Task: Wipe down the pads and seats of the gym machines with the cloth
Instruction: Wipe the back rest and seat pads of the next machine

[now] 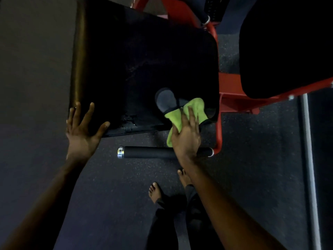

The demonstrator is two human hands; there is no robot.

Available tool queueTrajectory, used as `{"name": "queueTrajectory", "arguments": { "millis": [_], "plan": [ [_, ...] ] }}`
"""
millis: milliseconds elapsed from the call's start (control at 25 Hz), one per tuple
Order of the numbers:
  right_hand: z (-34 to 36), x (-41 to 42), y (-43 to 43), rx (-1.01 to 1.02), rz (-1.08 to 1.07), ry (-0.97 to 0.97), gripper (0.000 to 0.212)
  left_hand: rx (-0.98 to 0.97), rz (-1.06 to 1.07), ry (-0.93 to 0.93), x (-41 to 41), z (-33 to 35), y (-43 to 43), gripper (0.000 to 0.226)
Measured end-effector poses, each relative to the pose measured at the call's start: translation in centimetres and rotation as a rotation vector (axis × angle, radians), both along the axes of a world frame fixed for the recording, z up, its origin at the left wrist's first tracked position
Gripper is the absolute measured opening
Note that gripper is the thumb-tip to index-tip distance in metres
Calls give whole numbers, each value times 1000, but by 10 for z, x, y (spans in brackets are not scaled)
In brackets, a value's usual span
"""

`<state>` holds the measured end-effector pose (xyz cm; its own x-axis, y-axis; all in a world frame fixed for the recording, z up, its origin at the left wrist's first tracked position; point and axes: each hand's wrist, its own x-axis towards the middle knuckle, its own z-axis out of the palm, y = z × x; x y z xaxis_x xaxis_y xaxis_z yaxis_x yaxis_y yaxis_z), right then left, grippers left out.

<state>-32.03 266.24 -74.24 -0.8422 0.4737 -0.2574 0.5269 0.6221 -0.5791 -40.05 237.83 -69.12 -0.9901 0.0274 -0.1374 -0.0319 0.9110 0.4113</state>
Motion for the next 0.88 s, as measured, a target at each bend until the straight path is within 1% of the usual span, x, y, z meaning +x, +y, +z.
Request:
{"name": "queueTrajectory", "arguments": {
  "millis": [80, 160, 240, 320, 360, 400, 560, 680, 720, 800, 880],
  "plan": [
    [1, -1, -2, 44, 159, 21, 74, 18, 1, -1, 0, -1, -1, 73],
    [-4, -5, 15, 97, 239, 63, 71, 72, -6, 10, 0, -1, -8, 68],
    [-7, -10, 28, 100, 159, 79, 64, 155, 17, 25, 5, 1, -19, 64],
    [-7, -17, 22, 32, 14, 73, 60, 191, 55, -6, 12, 4, -32, 64],
    [-5, -20, 13, 27, -14, 64, 59, 189, 70, -29, 15, 6, -37, 65],
    [-3, -22, 1, 44, 10, 63, 57, 189, 82, -46, 18, 9, -39, 67],
    [1, -28, -31, 91, 358, 166, 64, 229, 144, -82, 23, 19, -41, 67],
    [3, -33, -15, 79, 553, 156, 69, 290, 168, -95, 23, 20, -44, 62],
    [2, -32, -3, 62, 598, 147, 71, 295, 171, -109, 23, 20, -46, 61],
    [1, -28, 16, 2, 622, 157, 72, 278, 212, -164, 21, 22, -53, 61],
    [3, -28, 17, 13, 662, 166, 75, 263, 251, -193, 20, 22, -58, 62]
  ]
}}
